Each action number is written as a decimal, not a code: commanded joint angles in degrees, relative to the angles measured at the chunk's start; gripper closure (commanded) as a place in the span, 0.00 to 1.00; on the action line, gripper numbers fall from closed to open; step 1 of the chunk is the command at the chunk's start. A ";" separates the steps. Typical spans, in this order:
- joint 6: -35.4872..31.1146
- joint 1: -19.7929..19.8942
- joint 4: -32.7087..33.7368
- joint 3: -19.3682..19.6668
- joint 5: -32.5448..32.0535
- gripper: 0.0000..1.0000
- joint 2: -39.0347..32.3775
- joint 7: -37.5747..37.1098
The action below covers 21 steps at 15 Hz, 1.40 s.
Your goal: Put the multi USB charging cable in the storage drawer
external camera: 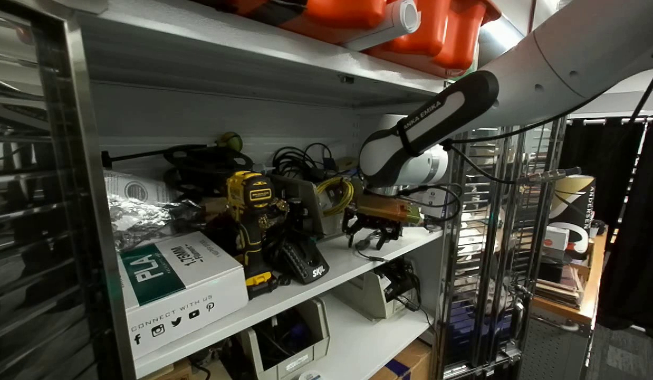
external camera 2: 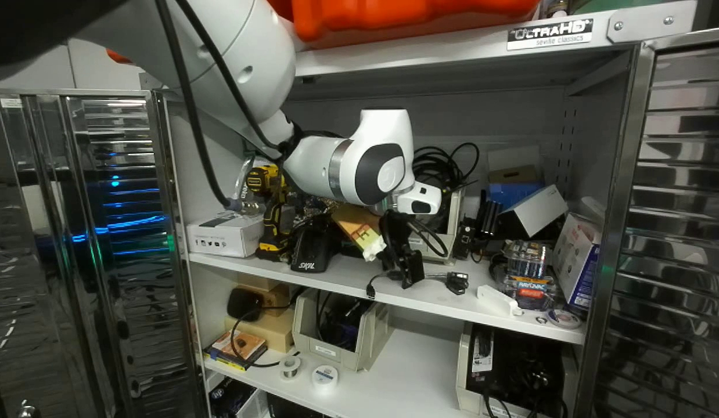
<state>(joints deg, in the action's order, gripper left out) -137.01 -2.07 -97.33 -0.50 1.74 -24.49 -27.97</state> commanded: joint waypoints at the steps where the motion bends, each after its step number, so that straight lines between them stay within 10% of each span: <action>1: 3.88 -1.71 2.53 1.19 -0.43 0.49 -1.09 1.79; 6: 6.46 -2.78 3.57 1.65 -2.96 0.85 -0.84 1.90; 21: 2.15 -8.03 -21.01 1.77 -23.96 0.86 22.74 -7.42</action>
<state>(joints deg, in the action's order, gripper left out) -129.31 -8.97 -109.96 1.56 -15.20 -10.36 -30.78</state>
